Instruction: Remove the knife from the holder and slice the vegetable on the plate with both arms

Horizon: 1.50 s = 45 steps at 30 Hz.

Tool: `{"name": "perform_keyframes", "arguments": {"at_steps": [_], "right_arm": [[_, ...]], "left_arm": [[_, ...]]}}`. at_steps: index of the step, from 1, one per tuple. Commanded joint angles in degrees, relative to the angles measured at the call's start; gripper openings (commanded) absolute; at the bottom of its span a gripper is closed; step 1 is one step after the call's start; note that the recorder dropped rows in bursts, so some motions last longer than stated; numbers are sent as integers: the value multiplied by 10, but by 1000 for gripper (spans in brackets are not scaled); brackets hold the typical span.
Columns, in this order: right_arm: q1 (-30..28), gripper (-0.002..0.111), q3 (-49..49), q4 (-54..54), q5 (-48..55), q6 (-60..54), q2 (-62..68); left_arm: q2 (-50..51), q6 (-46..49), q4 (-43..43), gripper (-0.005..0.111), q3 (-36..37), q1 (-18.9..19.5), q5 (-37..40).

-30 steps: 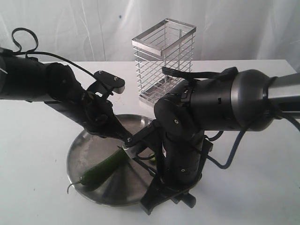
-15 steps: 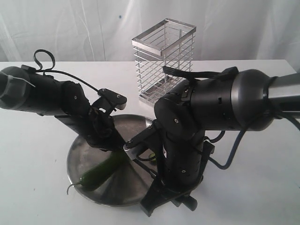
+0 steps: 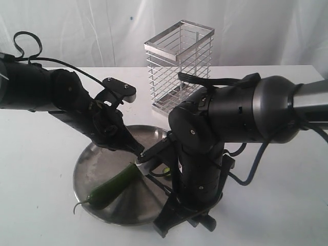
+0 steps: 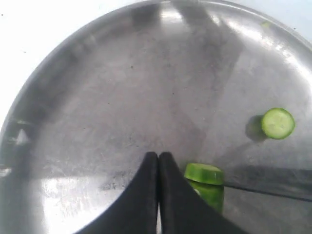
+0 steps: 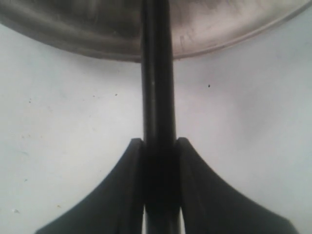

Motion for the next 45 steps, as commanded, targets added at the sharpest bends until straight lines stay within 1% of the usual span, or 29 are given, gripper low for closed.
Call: {"name": "perform_keyframes", "arguments": {"at_steps": [1, 12, 14, 17, 20, 22, 23, 25, 29, 31, 36, 42, 45], "right_arm": [[1, 0, -7, 1, -21, -12, 6], [1, 0, -59, 2, -23, -28, 56], [1, 0, -63, 2, -23, -29, 56], [1, 0, -65, 2, -18, -29, 56], [1, 0, -65, 2, -14, -33, 56], [1, 0, -65, 2, -14, -33, 56], [1, 0, -65, 2, -14, -33, 56], [1, 0, -65, 2, -14, -33, 56], [1, 0, -65, 2, -13, -33, 56], [1, 0, -65, 2, -13, -33, 56], [1, 0, -65, 2, -14, -33, 56], [1, 0, -65, 2, -18, -46, 56], [1, 0, -65, 2, -21, -46, 56]], "left_arm": [[-6, 1, -4, 1, 5, 0, 15], [-6, 3, -4, 1, 5, 0, 22], [-6, 16, -4, 1, 5, 0, 24], [-7, 13, 34, 1, 5, 0, 40], [-15, 8, 96, 1, 5, 1, 66], [-21, 12, 135, 3, 5, 1, 90], [-23, 12, 145, 6, 5, 1, 100], [-23, 12, 166, 15, 5, 1, 120], [-23, 12, 168, 35, 5, 1, 138], [-23, 12, 163, 40, 6, 1, 139], [-1, 12, 144, 40, 8, -1, 147], [18, 11, 142, 40, 34, -1, 117], [18, 11, 126, 40, 34, -1, 117]]}}
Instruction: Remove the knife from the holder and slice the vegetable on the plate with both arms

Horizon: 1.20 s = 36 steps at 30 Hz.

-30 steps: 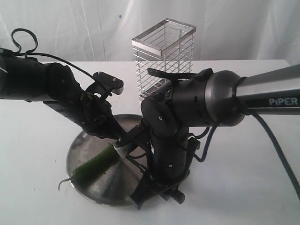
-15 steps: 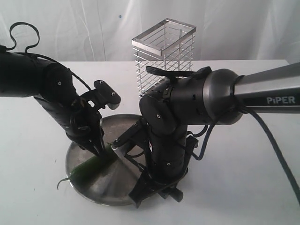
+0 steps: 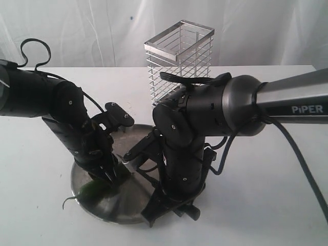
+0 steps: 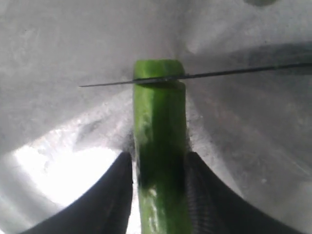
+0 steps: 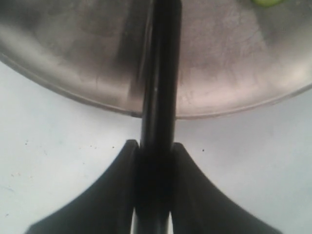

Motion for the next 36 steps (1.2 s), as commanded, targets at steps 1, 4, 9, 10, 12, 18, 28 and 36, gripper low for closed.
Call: {"name": "perform_keyframes", "arguments": {"at_steps": [1, 4, 9, 10, 12, 18, 28, 36], "right_arm": [[1, 0, -5, 1, -9, -13, -1], [1, 0, -5, 1, -10, -13, -1], [1, 0, -5, 1, -15, -13, -1], [1, 0, -5, 1, -15, -13, 1], [1, 0, -12, -1, -6, -13, 11], [1, 0, -27, 0, -1, -13, 35], [1, 0, -40, -1, 12, -13, 38], [1, 0, -40, 11, 20, -13, 38]], "left_arm": [[12, 2, -9, 40, 12, 1, 2], [12, 4, -26, 40, 12, 0, 3], [12, 32, -72, 40, 12, 0, 3], [11, 39, -80, 40, 12, 0, 3], [4, 41, -83, 40, 9, 0, 9], [-37, 43, -83, 40, -13, 0, 43], [-69, 47, -83, 40, -12, 0, 61], [-69, 45, -83, 40, -3, 1, 34]]}}
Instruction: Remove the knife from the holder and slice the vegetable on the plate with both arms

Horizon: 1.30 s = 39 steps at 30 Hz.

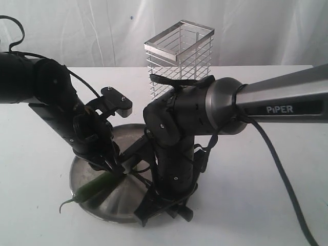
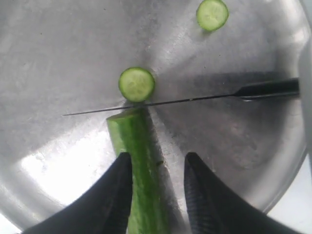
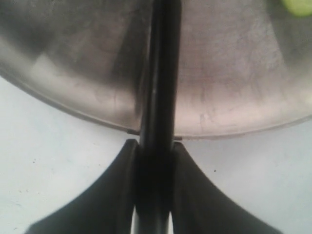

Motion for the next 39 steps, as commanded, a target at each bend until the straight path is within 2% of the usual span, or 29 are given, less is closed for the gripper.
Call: {"name": "perform_keyframes", "arguments": {"at_steps": [1, 6, 14, 18, 22, 29, 32, 34, 37, 39], "right_arm": [[1, 0, -3, 2, 5, -6, 1], [1, 0, -3, 5, 2, 7, 1], [1, 0, -3, -75, -2, 72, -18], [-7, 0, -3, -83, -11, 85, -36], [-9, 0, -3, -79, -14, 85, -36], [-19, 0, -4, 37, -144, 60, 3], [-22, 0, -17, 53, -157, 60, 25], [-27, 10, -22, 68, -157, 51, 35], [-30, 32, -23, 74, -162, 43, 34], [-30, 37, -23, 79, -166, 43, 32]], "left_arm": [[-5, 2, -4, 40, 3, 0, -6], [-5, 1, -4, 40, 3, 0, -7], [-19, 0, 8, 40, 3, 0, -12], [-45, -46, 53, 40, 3, 0, -13], [-72, -67, 58, 40, 3, 0, -8], [-101, -89, 58, 40, 34, 0, 8], [-105, -95, 58, 40, 52, 0, -7], [-105, -96, 58, 40, 56, 0, -11], [-105, -97, 58, 40, 56, 0, -11], [-107, -99, 58, 40, 56, 0, -7]]}}
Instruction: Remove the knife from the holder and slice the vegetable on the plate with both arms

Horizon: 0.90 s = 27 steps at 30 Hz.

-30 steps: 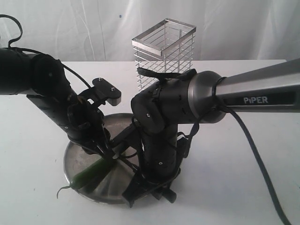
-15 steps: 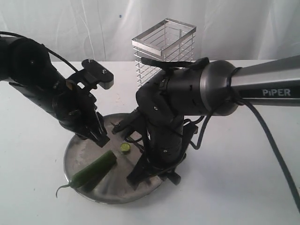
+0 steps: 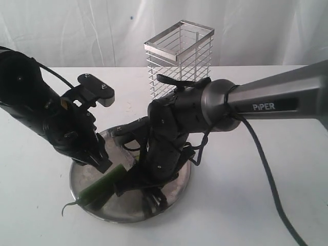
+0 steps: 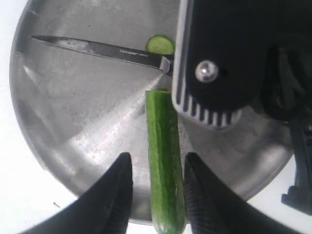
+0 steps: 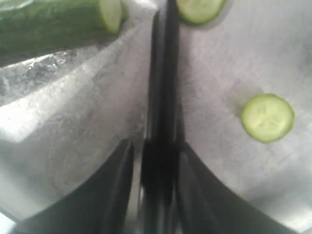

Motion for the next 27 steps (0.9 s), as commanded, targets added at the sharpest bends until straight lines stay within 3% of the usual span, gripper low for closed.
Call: {"name": "perform_keyframes", "arguments": {"at_steps": [1, 8, 9, 10, 11, 12, 16, 18, 27], "right_arm": [[-5, 38, -5, 9, -14, -8, -12], [-5, 38, 51, 9, -70, 5, -162], [-5, 33, 92, 9, -105, 20, -217], [-4, 21, 142, 9, -142, 27, -273], [-4, 13, 170, 9, -165, 37, -305], [4, 0, 225, 10, -210, 45, -366], [45, 0, 395, 15, -346, 78, -567], [55, 0, 445, 15, -363, 78, -653], [55, 0, 470, 15, -312, 78, -836]], "left_arm": [[-17, -12, -1, 40, 3, 0, 13], [-151, -28, -1, 36, 5, 0, 65], [-193, -32, -8, 23, 17, 0, 73], [-254, -44, -27, 3, 41, 0, 67], [-278, -44, -39, 0, 57, 0, 61], [-341, -44, -80, 0, 92, 0, 47], [-523, -45, -129, 0, 193, 0, 18], [-590, -56, -129, 0, 229, 0, 26], [-665, -67, -135, 0, 252, 0, 75]]}}
